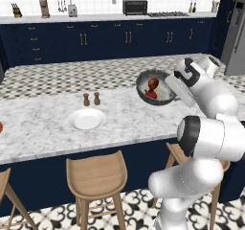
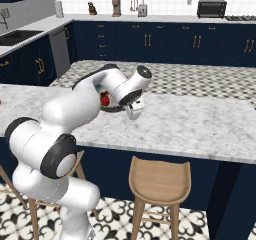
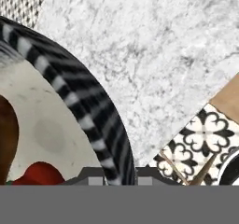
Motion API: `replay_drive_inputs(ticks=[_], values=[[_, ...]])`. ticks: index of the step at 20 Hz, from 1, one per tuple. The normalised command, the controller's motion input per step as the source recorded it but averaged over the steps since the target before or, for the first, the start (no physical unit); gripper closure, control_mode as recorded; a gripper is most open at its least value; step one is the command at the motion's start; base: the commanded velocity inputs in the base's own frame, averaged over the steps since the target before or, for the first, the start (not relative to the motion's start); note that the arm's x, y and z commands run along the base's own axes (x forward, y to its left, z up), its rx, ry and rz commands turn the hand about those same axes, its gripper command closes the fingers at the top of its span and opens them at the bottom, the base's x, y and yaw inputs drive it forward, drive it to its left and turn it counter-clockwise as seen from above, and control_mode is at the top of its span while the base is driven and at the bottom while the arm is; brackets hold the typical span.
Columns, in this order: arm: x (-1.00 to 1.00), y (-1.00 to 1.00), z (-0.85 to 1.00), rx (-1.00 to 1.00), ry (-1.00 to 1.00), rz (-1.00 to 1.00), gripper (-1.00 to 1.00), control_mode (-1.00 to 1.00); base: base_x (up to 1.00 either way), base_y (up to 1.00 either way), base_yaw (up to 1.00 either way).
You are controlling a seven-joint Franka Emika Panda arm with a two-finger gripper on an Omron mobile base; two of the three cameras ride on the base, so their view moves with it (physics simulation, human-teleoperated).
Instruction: Pick the chicken drumstick and bell pepper from their plates and place them in the bowl. Then put the bowl in the fridge.
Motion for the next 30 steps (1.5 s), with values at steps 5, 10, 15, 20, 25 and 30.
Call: replay_drive_inputs(ticks=[5,10,15,20,25,30], values=[[-0.2,-0.09,0.0,0.01,0.0,-0.05,1.0,1.0,-0.77,-0.8,-0.16],[0.0,0.0,0.0,0.0,0.0,0.0,1.0,1.0,-0.77,-1.0,-0.19],[0.0,0.0,0.0,0.0,0.0,0.0,1.0,1.0,-0.07,-1.0,-0.19],[0.0,0.0,0.0,0.0,0.0,0.0,1.0,1.0,0.5,-1.0,-0.16],[0.0,0.0,0.0,0.0,0.0,0.0,1.0,1.0,0.89,-1.0,-0.14],[0.0,0.0,0.0,0.0,0.0,0.0,1.0,1.0,1.0,-1.0,-0.11]])
